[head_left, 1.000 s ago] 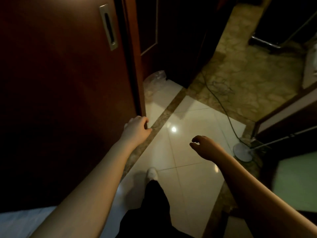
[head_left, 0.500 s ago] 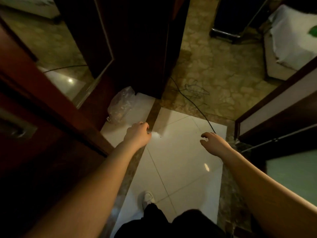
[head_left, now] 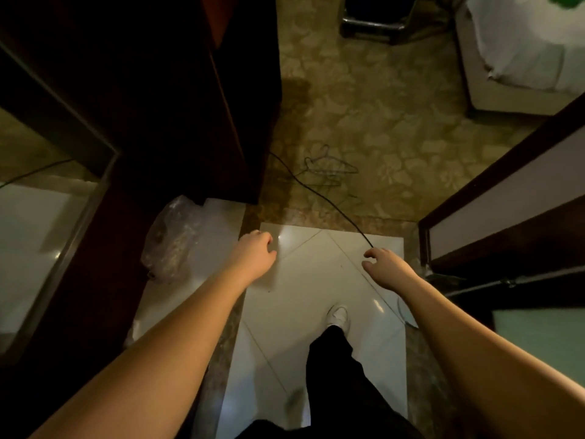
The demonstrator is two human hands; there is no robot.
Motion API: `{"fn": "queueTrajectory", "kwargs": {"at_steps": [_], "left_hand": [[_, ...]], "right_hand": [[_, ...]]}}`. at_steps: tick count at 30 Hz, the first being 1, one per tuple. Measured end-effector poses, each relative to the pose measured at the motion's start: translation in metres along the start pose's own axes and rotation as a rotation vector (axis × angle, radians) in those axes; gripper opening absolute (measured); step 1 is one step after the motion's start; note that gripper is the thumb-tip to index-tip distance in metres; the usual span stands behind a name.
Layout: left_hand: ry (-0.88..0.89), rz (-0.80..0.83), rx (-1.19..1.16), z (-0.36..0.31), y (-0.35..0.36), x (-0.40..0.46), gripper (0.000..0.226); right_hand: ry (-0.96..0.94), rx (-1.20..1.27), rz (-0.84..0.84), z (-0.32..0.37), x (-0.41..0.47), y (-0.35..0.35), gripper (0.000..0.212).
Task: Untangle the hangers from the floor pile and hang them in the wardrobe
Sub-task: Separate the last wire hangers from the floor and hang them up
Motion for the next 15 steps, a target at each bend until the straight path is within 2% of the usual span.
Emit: {"fn": "queueTrajectory", "kwargs": {"at_steps": [4, 9, 15], "left_hand": [[-0.009, 0.092, 0.019, -0.015, 0.005, 0.094, 0.027], [-0.018, 0.12, 0.045, -0.027, 0.004, 0.208, 0.03], [-0.04, 0.216, 0.07, -0.018, 0.024, 0.33, 0.028]], "right_hand": [[0.052, -0.009, 0.084, -0.01, 0.083, -0.033, 0.043], [0.097, -0.058, 0.12, -0.016, 0.177, -0.078, 0.044], [0.138, -0.107, 0.176, -0.015, 0.276, -0.097, 0.045]]}}
Point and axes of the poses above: each hand's wrist, its own x-axis towards the middle knuckle, its own y-axis out of the palm, z = x × y, the point moved 8 cm from there along x, towards the middle knuckle, and after that the axes turned 10 degrees about y, right-handed, at the moved point
